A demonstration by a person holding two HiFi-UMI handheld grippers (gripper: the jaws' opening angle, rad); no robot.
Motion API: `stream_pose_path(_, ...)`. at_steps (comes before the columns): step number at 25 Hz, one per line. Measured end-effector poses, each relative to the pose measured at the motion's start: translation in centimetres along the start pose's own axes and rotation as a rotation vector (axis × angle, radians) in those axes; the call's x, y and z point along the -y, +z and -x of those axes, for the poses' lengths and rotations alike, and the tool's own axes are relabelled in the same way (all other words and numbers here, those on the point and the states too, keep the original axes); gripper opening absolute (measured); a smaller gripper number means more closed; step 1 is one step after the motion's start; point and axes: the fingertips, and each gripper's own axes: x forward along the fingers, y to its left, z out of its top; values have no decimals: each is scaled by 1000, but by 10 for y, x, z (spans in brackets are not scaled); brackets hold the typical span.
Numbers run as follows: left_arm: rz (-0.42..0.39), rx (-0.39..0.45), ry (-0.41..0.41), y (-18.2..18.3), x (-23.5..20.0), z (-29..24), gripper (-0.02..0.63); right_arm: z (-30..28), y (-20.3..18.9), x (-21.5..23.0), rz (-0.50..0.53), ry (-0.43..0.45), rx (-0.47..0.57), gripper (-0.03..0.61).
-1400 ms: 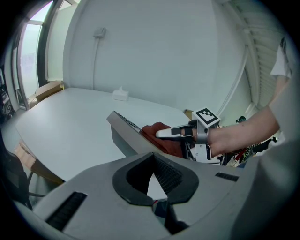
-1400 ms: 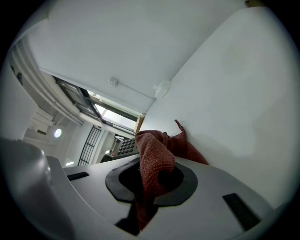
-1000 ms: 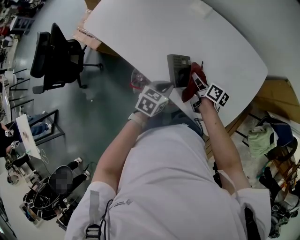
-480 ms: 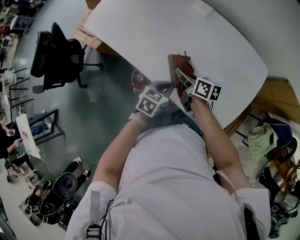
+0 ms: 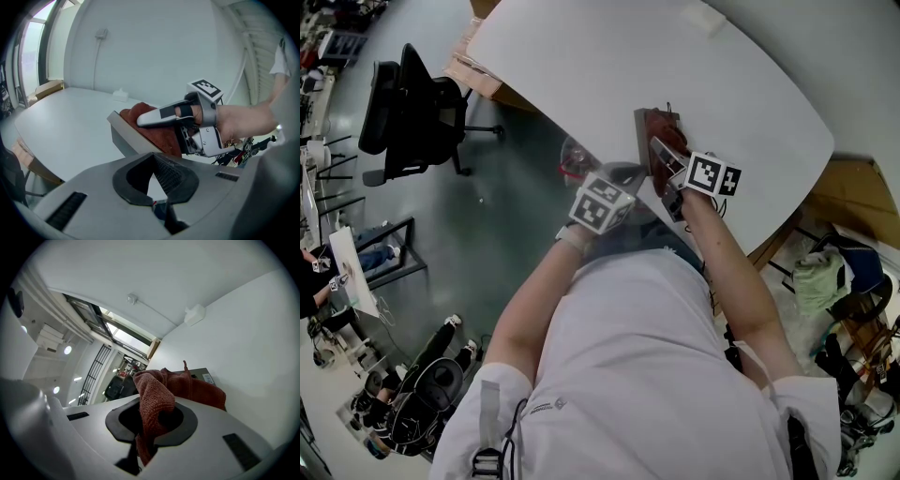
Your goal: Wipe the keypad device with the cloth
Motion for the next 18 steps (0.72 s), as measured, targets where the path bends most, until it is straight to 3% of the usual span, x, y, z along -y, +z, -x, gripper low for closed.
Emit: stream_pose_path(18, 37, 32, 5, -3, -5, 3, 11, 9, 5, 62, -78, -101, 15, 55)
